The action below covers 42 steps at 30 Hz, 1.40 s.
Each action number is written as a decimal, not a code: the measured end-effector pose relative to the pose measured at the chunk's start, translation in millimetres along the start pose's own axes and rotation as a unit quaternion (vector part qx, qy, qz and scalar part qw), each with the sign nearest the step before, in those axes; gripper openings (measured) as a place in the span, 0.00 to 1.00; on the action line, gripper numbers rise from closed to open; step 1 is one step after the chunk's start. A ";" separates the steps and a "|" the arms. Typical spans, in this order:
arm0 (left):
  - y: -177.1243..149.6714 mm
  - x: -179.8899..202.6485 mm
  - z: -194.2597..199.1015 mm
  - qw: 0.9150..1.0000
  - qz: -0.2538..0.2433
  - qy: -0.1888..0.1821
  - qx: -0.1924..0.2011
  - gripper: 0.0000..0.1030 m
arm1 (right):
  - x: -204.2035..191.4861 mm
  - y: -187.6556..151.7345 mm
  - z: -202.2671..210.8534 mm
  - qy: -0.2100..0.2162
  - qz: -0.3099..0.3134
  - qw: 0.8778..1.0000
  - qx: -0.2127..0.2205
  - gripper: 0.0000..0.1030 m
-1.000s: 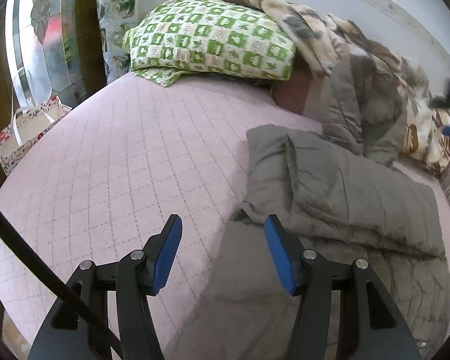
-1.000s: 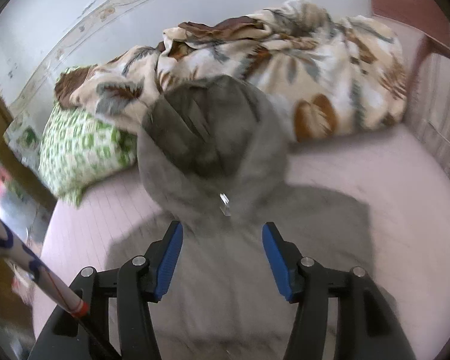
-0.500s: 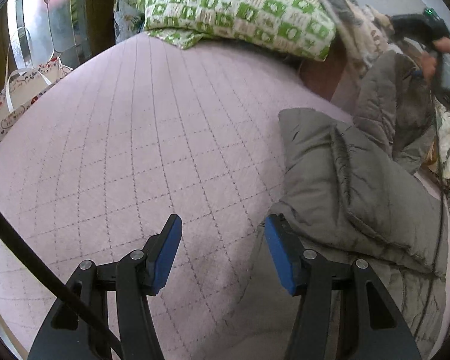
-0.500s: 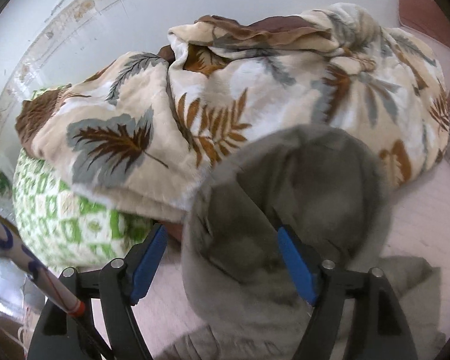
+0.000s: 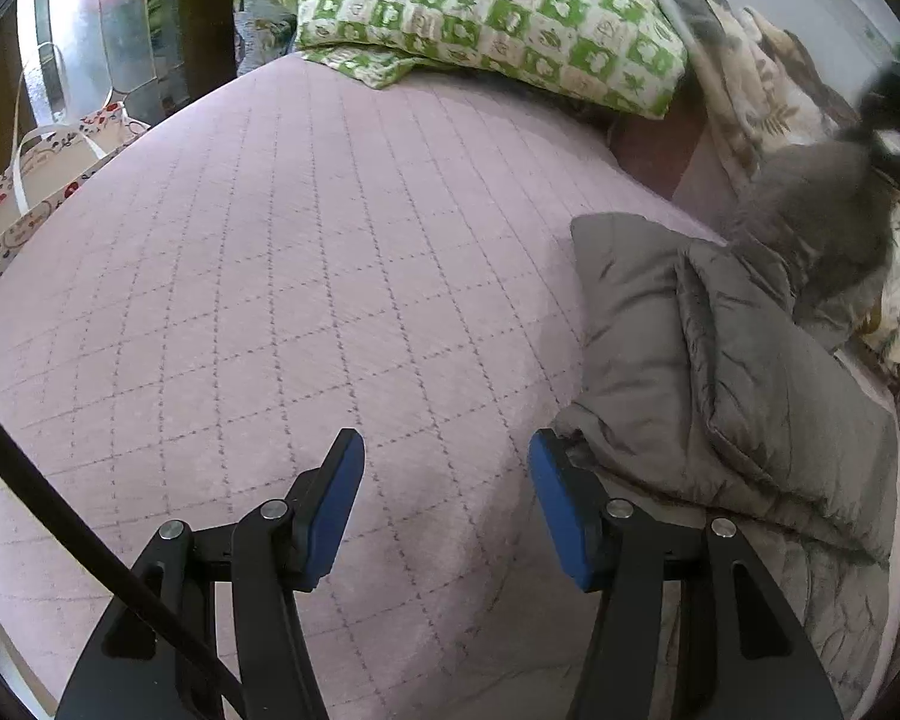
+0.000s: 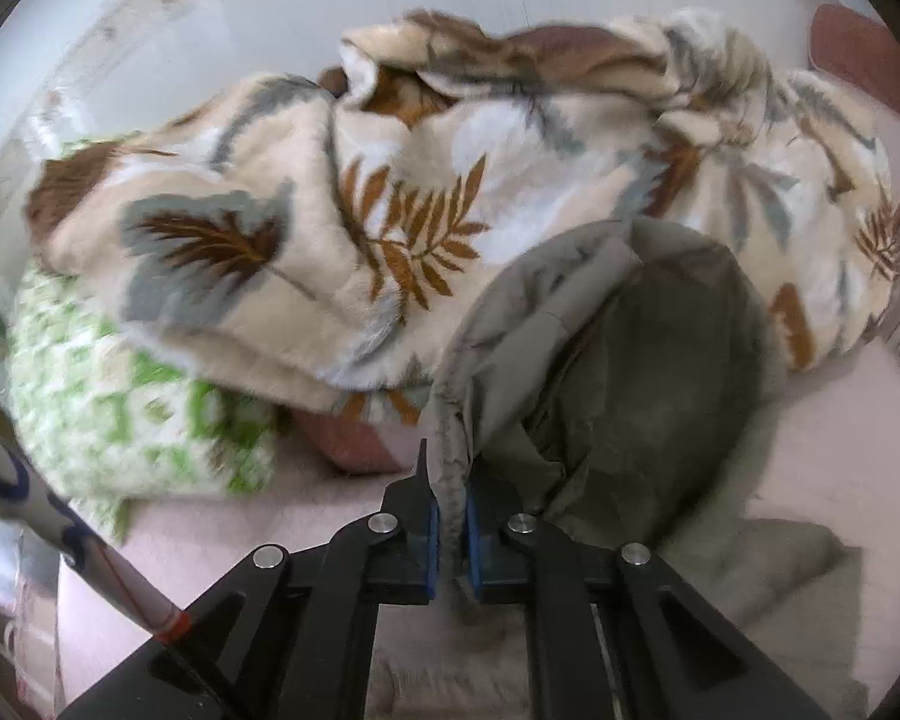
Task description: Fold large clothes
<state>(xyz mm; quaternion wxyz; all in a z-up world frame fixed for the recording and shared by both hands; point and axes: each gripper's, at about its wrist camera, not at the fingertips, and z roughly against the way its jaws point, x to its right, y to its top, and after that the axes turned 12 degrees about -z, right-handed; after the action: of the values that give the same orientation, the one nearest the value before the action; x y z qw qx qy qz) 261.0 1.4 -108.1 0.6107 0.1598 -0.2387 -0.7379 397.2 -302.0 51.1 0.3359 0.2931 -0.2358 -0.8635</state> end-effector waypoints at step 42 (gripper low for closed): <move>-22.4 -30.3 39.9 0.999 0.024 0.017 0.026 0.55 | 172.7 -279.5 205.3 0.069 0.064 0.993 -0.077 0.49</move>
<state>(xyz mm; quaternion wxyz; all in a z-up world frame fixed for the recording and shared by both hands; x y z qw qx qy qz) 227.6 40.4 -88.7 0.6281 0.1819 -0.2513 -0.7136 33.2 -197.6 -30.6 0.4274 0.3097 -0.1627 -0.8336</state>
